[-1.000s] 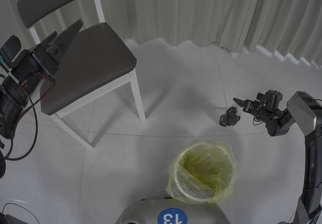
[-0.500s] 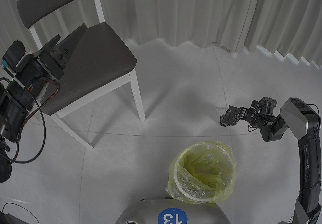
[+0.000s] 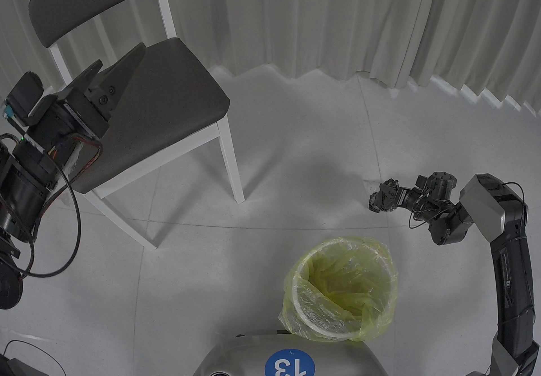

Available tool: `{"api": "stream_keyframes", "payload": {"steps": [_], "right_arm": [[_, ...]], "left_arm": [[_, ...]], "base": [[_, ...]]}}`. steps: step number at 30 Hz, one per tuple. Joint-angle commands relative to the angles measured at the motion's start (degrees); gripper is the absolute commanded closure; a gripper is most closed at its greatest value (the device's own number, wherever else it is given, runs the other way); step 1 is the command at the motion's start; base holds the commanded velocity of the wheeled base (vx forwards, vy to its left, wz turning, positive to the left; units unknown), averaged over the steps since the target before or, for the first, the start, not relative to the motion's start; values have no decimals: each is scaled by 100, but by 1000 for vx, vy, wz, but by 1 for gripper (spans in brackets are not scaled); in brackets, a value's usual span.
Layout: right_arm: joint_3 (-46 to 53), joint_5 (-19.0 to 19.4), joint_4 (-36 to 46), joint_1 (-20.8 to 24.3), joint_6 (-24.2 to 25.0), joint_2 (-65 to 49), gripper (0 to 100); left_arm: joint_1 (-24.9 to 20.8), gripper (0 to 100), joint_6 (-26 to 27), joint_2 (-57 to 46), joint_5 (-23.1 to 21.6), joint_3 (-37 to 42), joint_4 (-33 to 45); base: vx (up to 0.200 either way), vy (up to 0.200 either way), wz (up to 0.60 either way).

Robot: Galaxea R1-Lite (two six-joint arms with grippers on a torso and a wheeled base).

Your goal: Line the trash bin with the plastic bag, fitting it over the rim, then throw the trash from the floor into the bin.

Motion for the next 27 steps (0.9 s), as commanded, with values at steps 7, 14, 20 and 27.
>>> {"api": "stream_keyframes", "payload": {"steps": [7,14,20,27], "right_arm": [[-273,-238,-46,102,-1,347,0],[-343,-238,-55,94,-1,356,100],[-335,-238,-46,41,-10,294,100],[-133,-229,-11,-65,-10,-22,100]], "left_arm": [[-1,0,-1,33,1,68,-19],[-1,0,-1,51,1,103,-133],[-1,0,-1,51,1,147,-133],[-10,0,-1,42,1,156,-142]], "base": [[0,0,0],[0,0,0],[0,0,0],[0,0,0]]}}
